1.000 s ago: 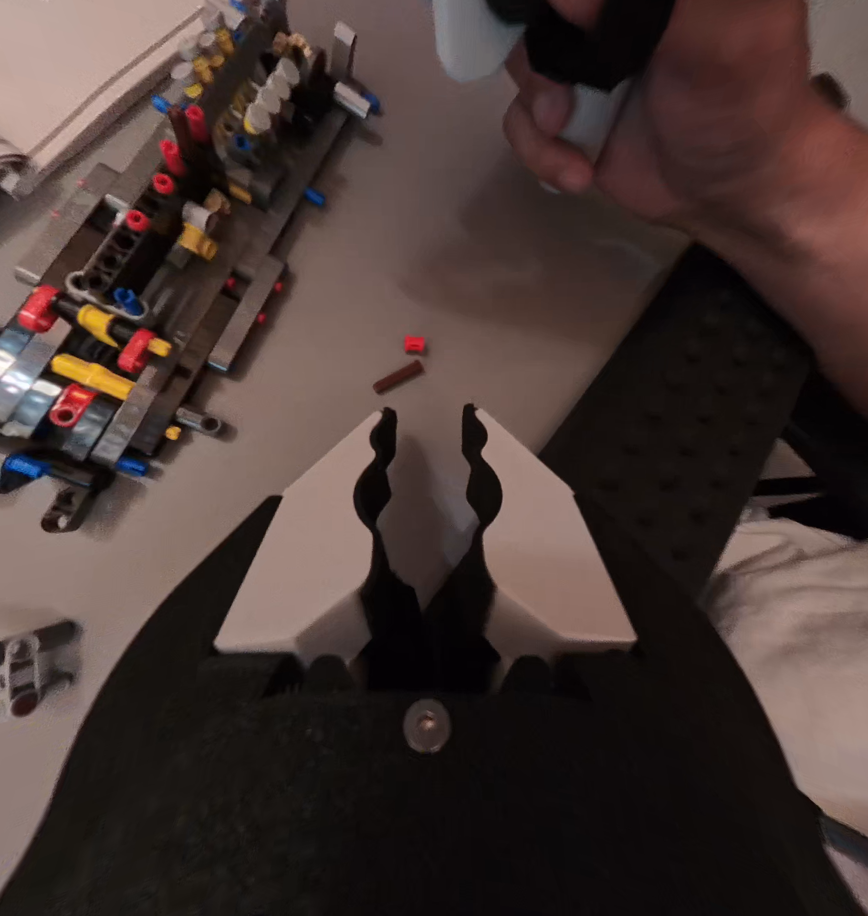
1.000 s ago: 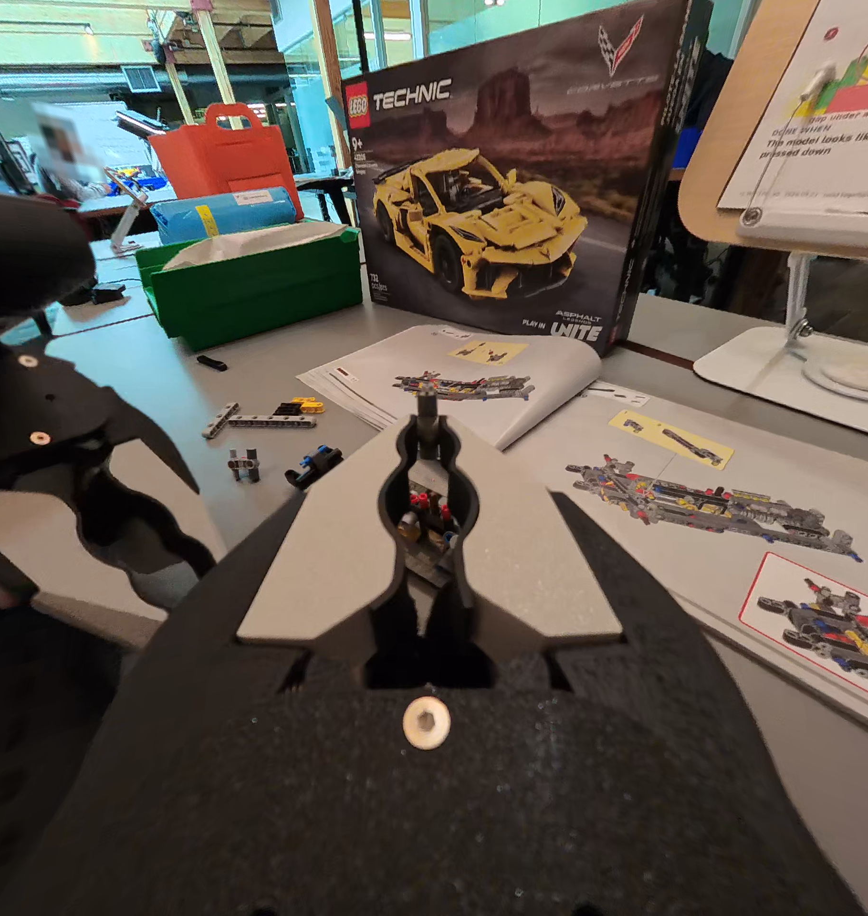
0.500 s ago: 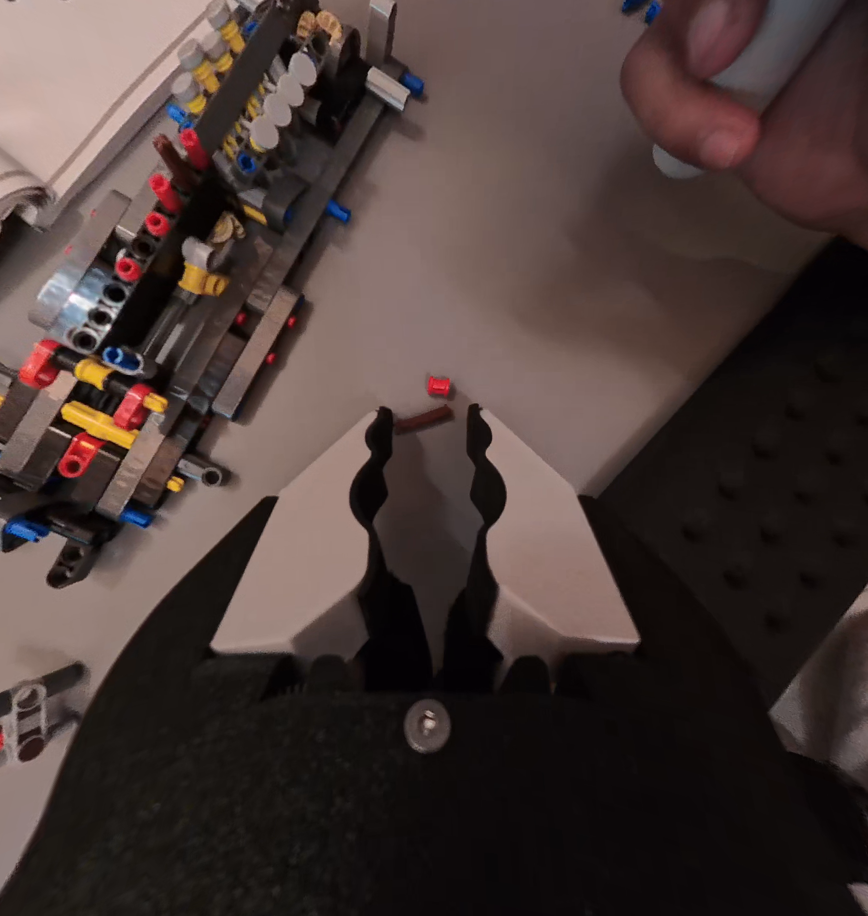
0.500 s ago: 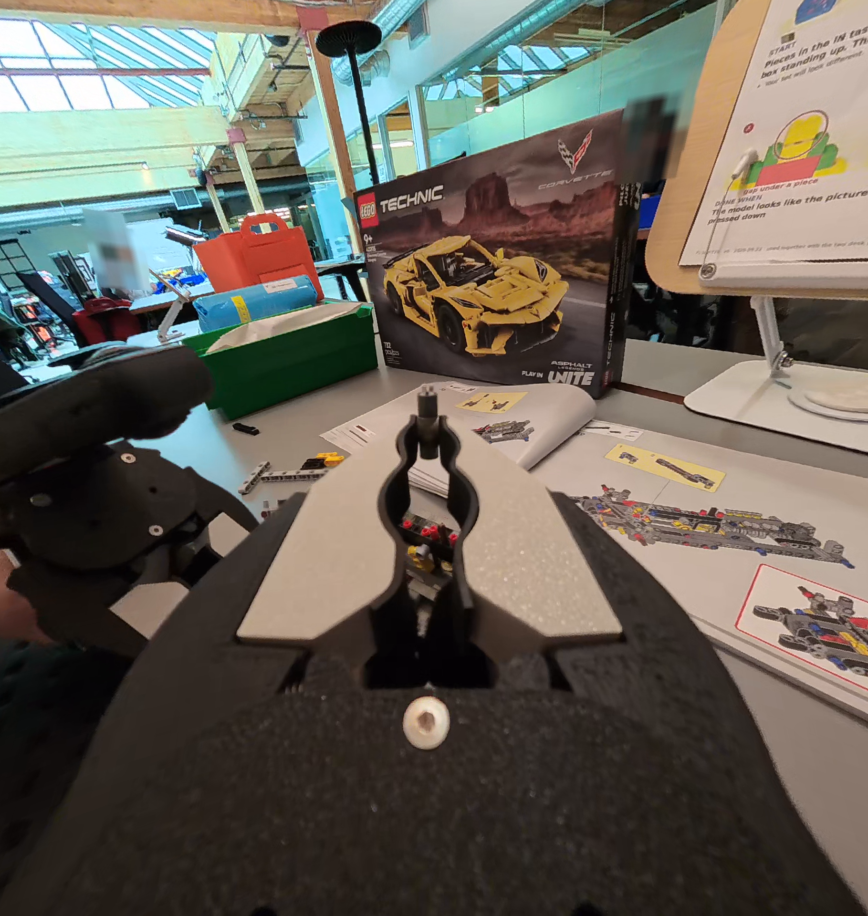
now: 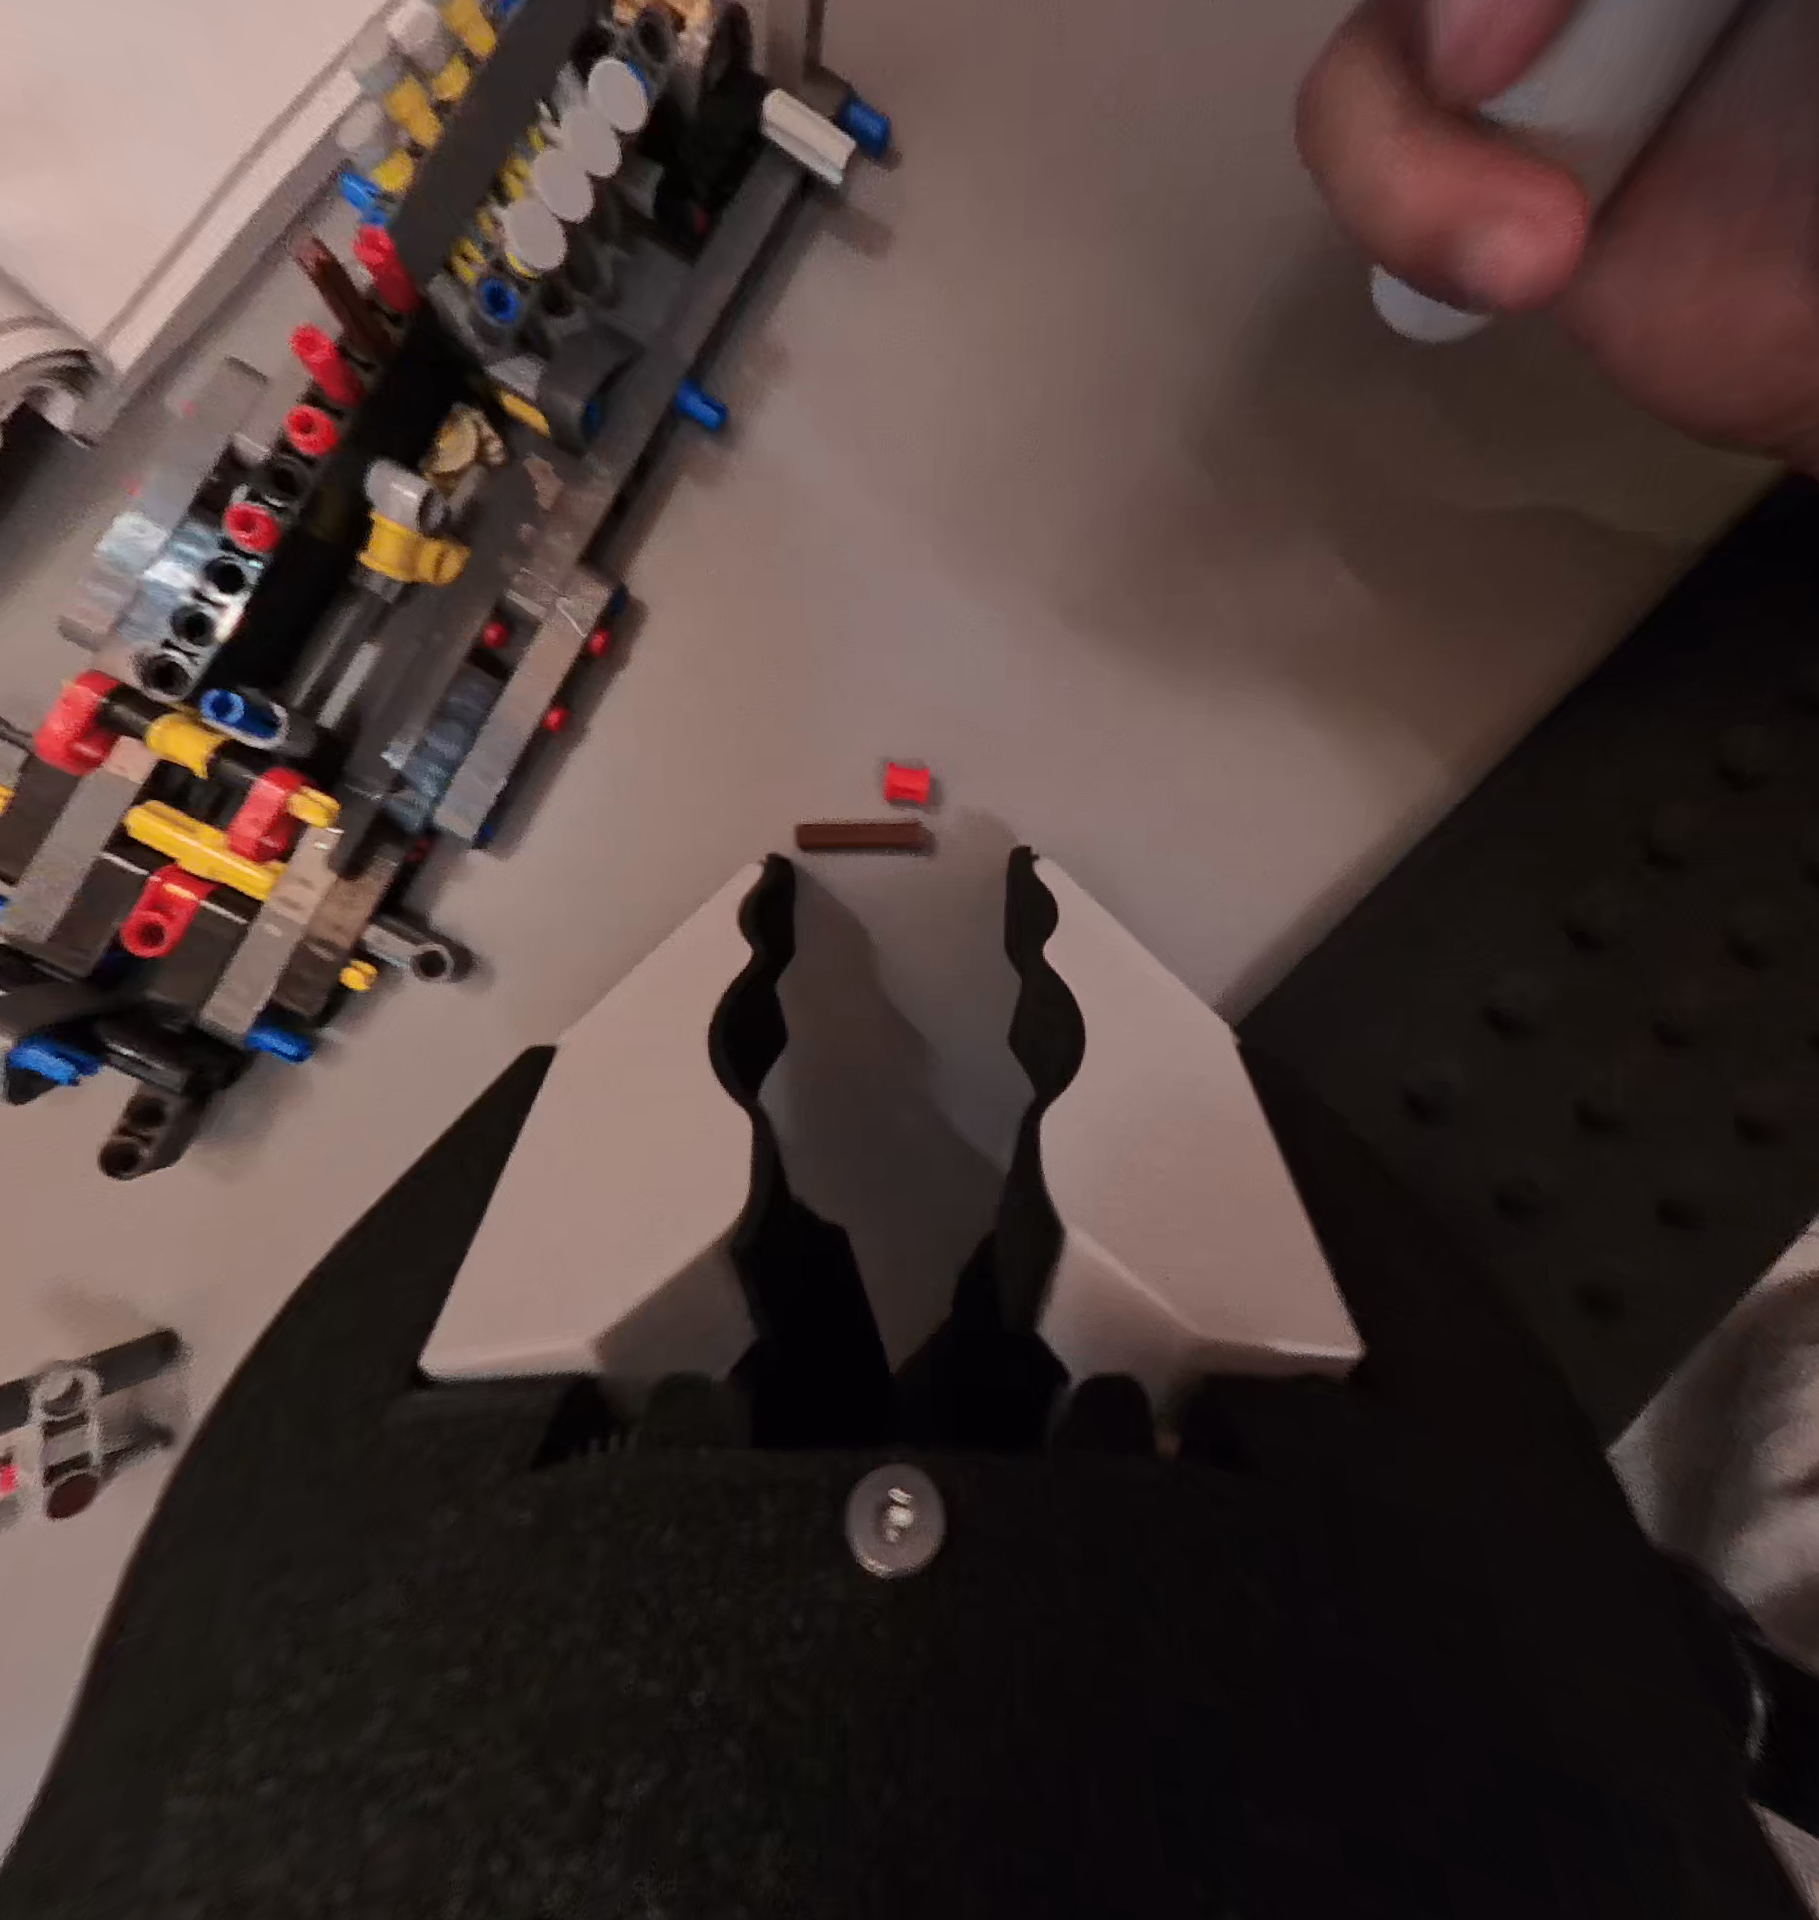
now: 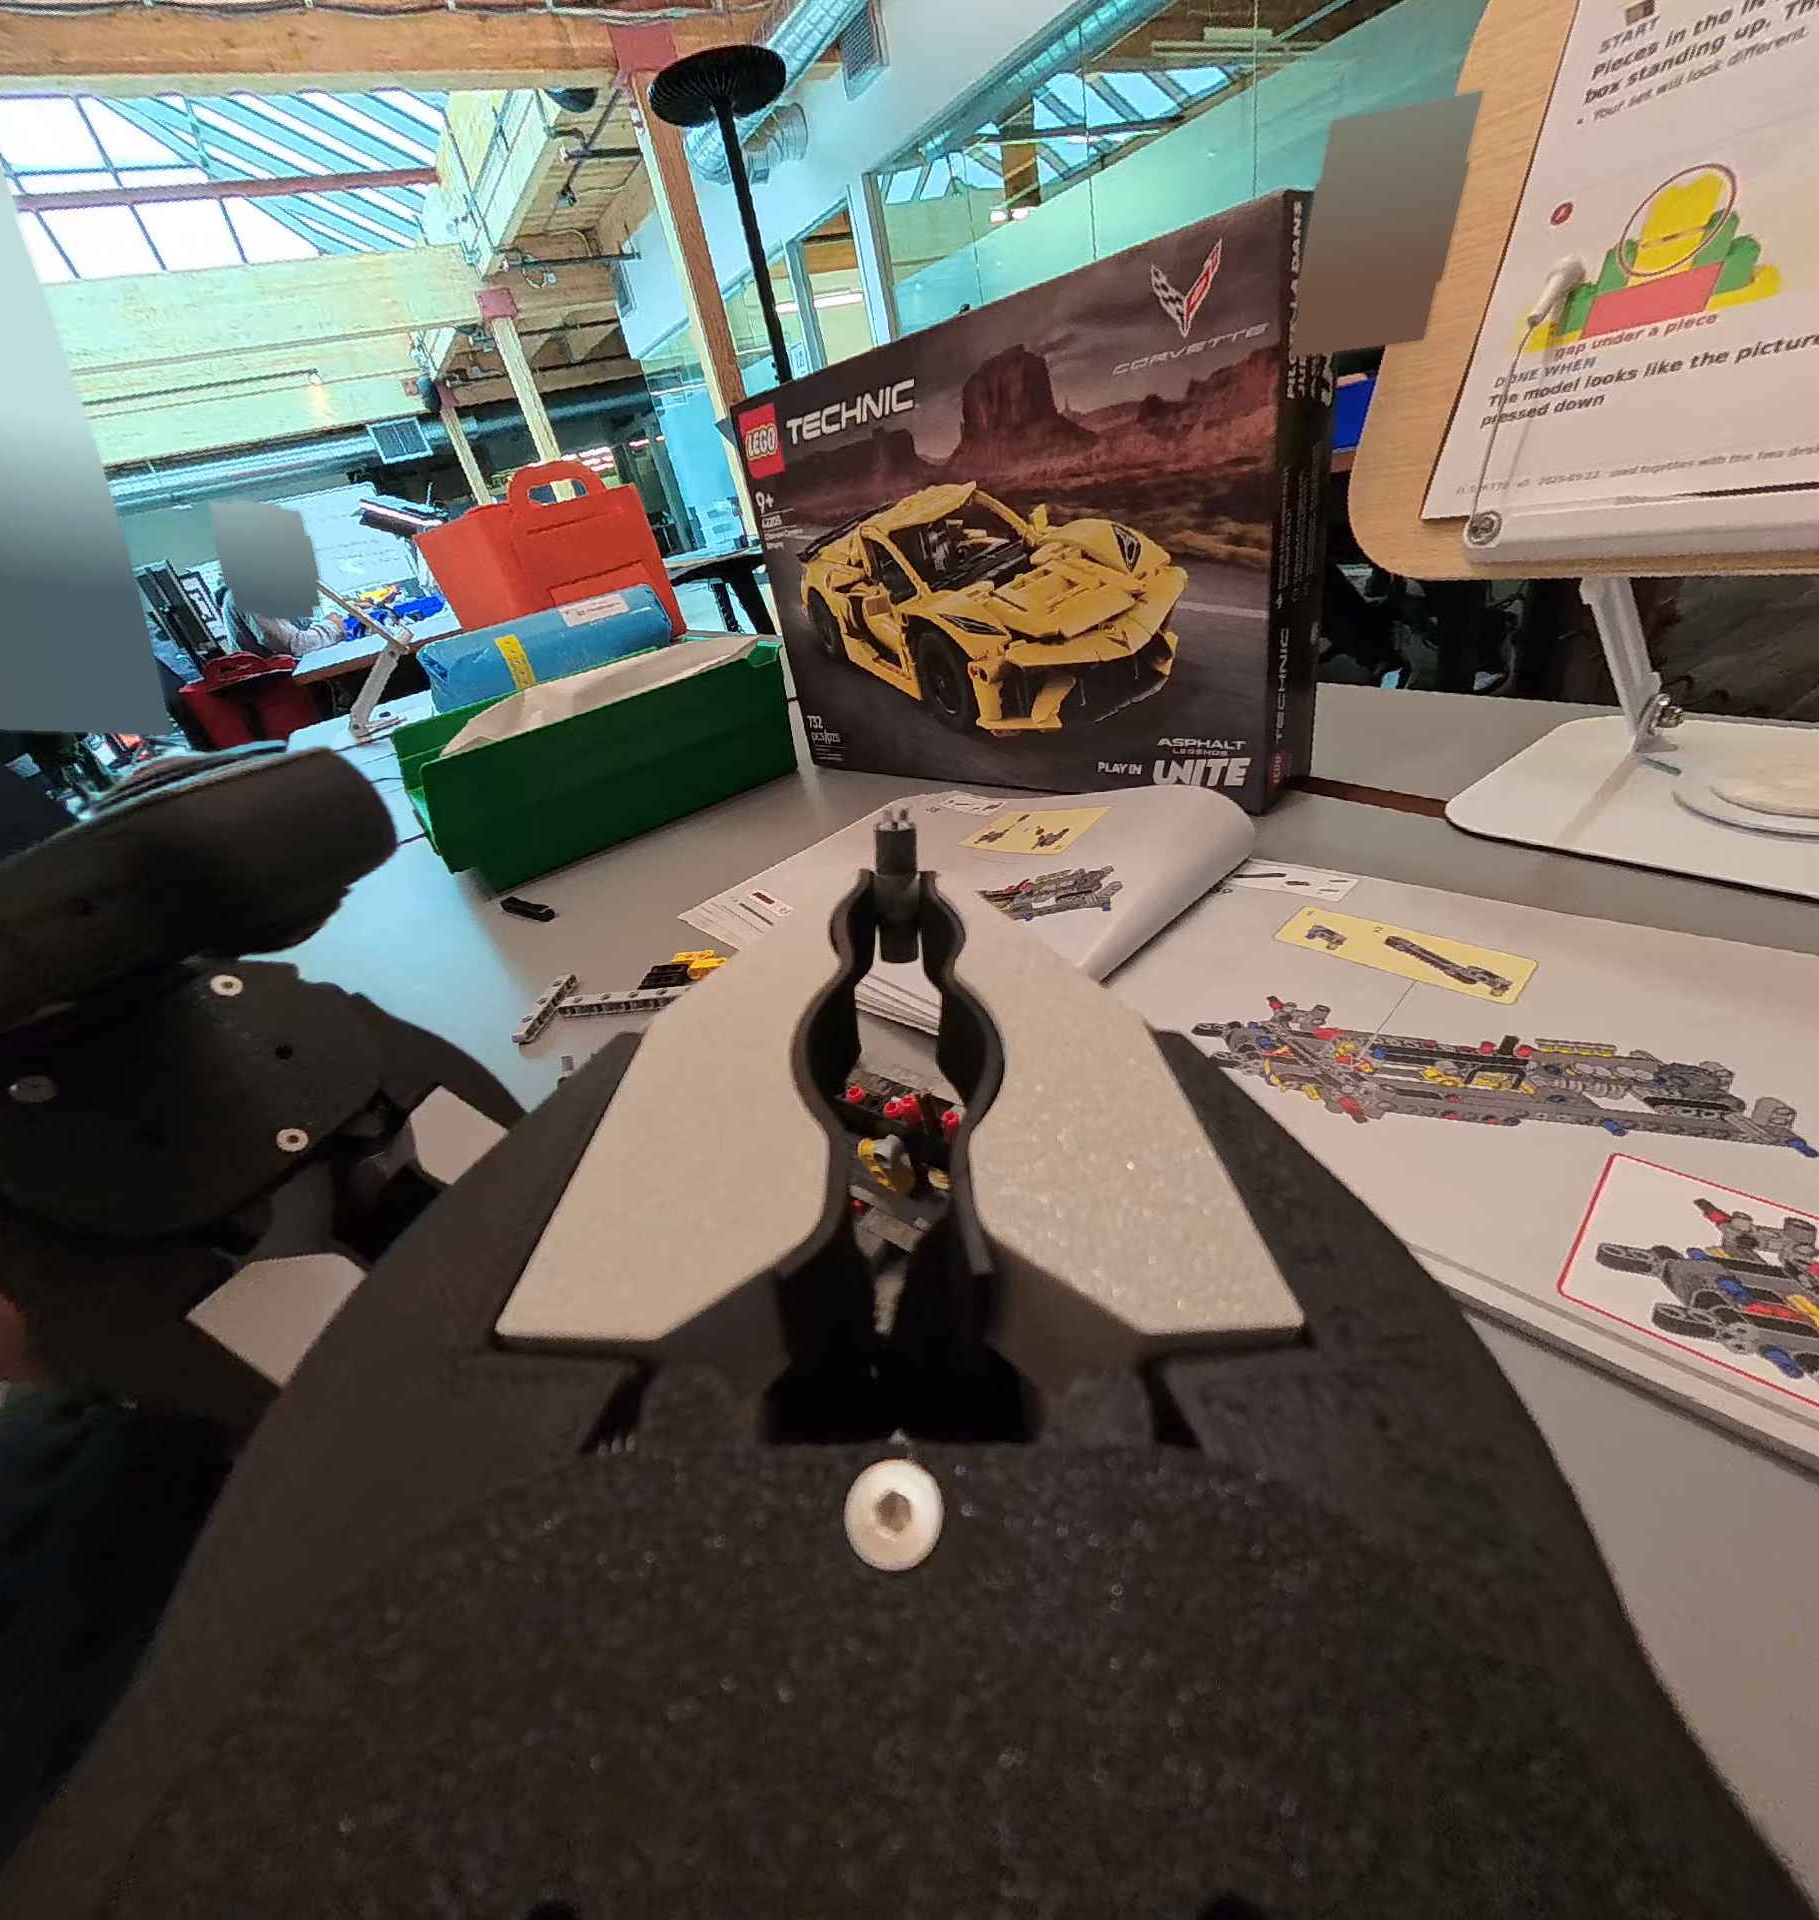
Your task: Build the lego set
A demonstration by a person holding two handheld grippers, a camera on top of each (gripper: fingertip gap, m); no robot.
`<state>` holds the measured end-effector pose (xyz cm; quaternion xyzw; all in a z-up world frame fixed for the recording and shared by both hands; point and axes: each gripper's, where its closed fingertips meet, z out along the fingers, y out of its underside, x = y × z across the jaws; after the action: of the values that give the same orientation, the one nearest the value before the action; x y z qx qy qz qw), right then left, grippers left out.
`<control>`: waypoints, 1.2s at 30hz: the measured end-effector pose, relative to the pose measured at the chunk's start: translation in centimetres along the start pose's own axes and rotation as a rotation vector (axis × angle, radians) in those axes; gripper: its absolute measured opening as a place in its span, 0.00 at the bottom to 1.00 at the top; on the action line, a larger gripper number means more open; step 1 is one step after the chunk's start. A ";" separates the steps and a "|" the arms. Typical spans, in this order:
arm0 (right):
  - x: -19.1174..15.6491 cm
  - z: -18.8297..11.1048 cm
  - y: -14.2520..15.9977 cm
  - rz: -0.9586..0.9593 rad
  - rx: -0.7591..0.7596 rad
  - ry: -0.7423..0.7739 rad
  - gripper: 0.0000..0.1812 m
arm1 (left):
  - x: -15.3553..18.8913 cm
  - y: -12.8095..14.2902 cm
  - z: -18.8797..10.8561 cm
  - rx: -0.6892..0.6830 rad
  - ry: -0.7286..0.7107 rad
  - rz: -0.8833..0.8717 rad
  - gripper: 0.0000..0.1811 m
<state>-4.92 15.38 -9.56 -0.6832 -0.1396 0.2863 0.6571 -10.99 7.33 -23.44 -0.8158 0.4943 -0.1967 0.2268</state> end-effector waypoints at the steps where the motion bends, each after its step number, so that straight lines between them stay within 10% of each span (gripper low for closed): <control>1: 0.1 0.0 0.0 0.002 -0.001 0.001 0.03 | -0.2 -0.1 0.1 -0.001 -0.001 0.005 0.22; 23: 0.2 0.1 0.2 0.042 -0.009 -0.019 0.03 | 1.6 0.0 0.3 -0.033 0.085 0.381 0.14; 36: 0.0 0.2 0.5 0.042 -0.021 -0.027 0.03 | -0.2 1.9 -2.8 -0.015 0.065 0.242 0.16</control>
<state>-5.09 15.51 -10.00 -0.6891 -0.1370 0.3075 0.6417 -13.93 6.28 -22.25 -0.7451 0.5976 -0.1907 0.2268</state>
